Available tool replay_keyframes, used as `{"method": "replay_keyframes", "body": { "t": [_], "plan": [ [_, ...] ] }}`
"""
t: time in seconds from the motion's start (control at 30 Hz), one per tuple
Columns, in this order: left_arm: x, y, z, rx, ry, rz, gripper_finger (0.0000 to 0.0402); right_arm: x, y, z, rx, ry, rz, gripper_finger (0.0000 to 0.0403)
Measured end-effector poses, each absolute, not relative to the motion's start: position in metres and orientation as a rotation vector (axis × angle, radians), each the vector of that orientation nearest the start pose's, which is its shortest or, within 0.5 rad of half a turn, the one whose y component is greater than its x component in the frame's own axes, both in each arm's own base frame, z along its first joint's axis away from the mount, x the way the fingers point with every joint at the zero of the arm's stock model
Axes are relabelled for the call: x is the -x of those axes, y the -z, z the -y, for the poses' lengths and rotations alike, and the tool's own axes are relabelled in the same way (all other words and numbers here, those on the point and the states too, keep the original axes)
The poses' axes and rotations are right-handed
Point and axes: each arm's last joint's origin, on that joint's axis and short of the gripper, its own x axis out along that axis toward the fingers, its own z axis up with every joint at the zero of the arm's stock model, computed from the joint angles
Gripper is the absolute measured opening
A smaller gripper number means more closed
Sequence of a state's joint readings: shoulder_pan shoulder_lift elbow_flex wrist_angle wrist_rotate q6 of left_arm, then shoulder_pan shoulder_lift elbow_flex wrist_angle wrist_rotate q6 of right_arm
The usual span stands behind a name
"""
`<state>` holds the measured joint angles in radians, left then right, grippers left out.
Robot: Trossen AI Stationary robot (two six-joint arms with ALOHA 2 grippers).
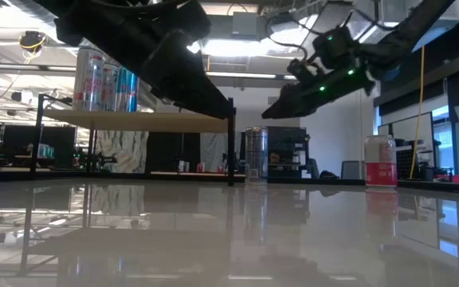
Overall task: Place canned beverage on shelf
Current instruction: Put the blue soda can on the shelf aligned with the blue soda can
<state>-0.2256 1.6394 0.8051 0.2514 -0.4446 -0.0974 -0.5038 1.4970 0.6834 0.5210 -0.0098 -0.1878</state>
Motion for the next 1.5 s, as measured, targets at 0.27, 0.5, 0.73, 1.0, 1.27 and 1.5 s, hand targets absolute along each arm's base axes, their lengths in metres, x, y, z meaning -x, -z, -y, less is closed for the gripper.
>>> {"method": "replay_keyframes", "body": {
  "t": [0.27, 0.5, 0.73, 1.0, 1.27, 1.5],
  "plan": [
    [-0.320, -0.174, 0.057, -0.109, -0.246, -0.545, 0.0314, -0.297, -0.197, 0.173, 0.070, 0.499, -0.338, 0.0326],
    [-0.320, -0.174, 0.057, -0.124, -0.241, -0.548, 0.0314, -0.310, -0.186, 0.182, 0.047, 0.546, -0.388, 0.0326],
    [-0.320, -0.174, 0.057, -0.124, -0.241, -0.547, 0.0314, -0.313, -0.174, 0.183, 0.036, 0.536, -0.425, 0.0311],
    [-0.320, -0.174, 0.057, -0.123, -0.242, -0.547, 0.0314, -0.313, -0.177, 0.181, 0.074, 0.487, -0.427, 0.0215],
    [-0.320, -0.174, 0.061, -0.110, -0.235, -0.544, 0.0314, -0.295, -0.208, 0.161, 0.091, 0.408, -0.519, 0.0215],
    [-0.319, -0.174, 0.064, -0.104, -0.227, -0.543, 0.0314, -0.284, -0.239, 0.111, 0.084, 0.154, -0.551, 0.0215]
  ]
}}
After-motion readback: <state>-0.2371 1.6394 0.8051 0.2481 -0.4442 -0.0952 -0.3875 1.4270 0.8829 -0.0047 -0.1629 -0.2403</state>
